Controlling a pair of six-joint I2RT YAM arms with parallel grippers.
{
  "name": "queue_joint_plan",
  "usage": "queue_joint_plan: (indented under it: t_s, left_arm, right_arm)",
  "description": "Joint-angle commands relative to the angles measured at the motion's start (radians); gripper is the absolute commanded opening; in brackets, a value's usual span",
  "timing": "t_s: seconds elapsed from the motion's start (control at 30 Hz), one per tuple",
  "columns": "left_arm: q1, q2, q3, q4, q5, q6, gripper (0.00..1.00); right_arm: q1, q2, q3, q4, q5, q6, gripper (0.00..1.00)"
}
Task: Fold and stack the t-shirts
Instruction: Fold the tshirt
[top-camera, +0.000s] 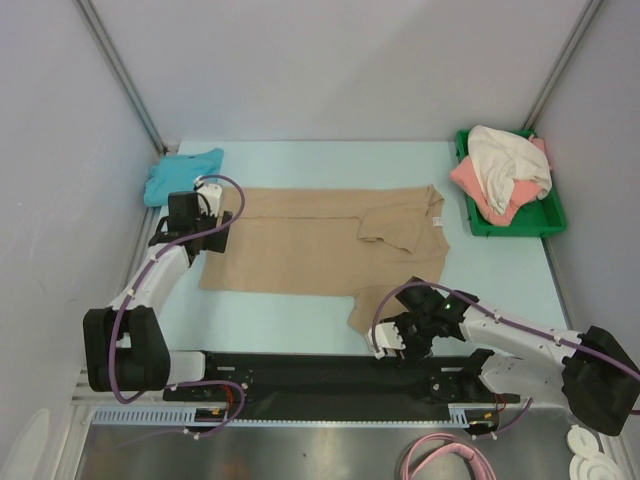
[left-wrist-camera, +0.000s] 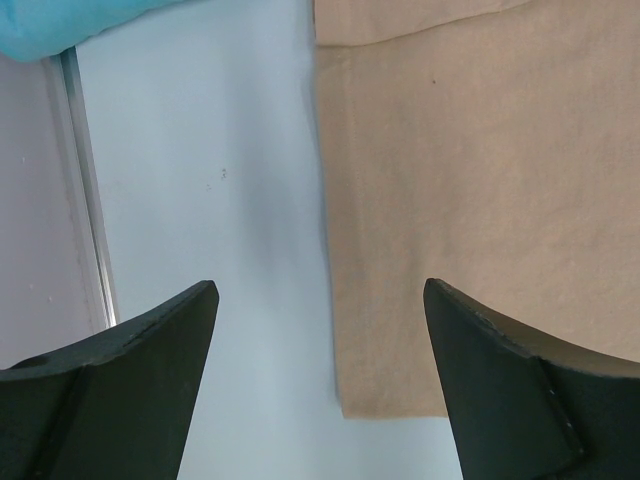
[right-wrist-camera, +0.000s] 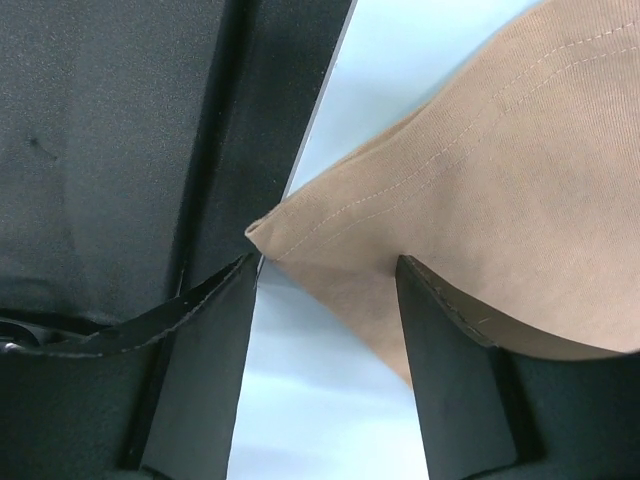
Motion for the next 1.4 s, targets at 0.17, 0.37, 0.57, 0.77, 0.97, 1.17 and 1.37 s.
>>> queue_joint_plan:
  t_s: [0.17, 0.37, 0.57, 0.77, 0.97, 1.17, 1.37]
  left_arm:
    - [0.019, -0.019, 0.039, 0.008, -0.003, 0.003, 0.9]
    - [0.022, -0.013, 0.042, 0.005, -0.009, 0.004, 0.9]
    - [0.026, 0.001, 0.053, 0.003, -0.02, 0.006, 0.9]
    - [0.037, 0.007, 0.042, 0.012, -0.023, 0.009, 0.9]
    - [0.042, 0.017, 0.033, 0.012, -0.02, 0.018, 0.9]
    - [0.077, -0.001, 0.001, -0.014, 0.04, 0.061, 0.85]
    - [0.114, -0.038, -0.028, -0.133, 0.193, 0.119, 0.76]
  right_arm:
    - [0.017, -0.06, 0.008, -0.014, 0.02, 0.009, 0.54]
    - [0.044, -0.062, 0.036, -0.063, -0.012, 0.004, 0.53]
    - [0.081, 0.006, 0.042, -0.091, -0.033, -0.011, 0.5]
    - [0.149, 0.072, 0.019, -0.011, 0.026, 0.027, 0.45]
    - [0.161, 0.06, 0.019, 0.025, 0.072, 0.066, 0.08]
    - [0.15, -0.069, 0.045, -0.048, 0.141, 0.096, 0.0]
    - [0.101, -0.2, 0.046, -0.028, 0.211, 0.156, 0.0]
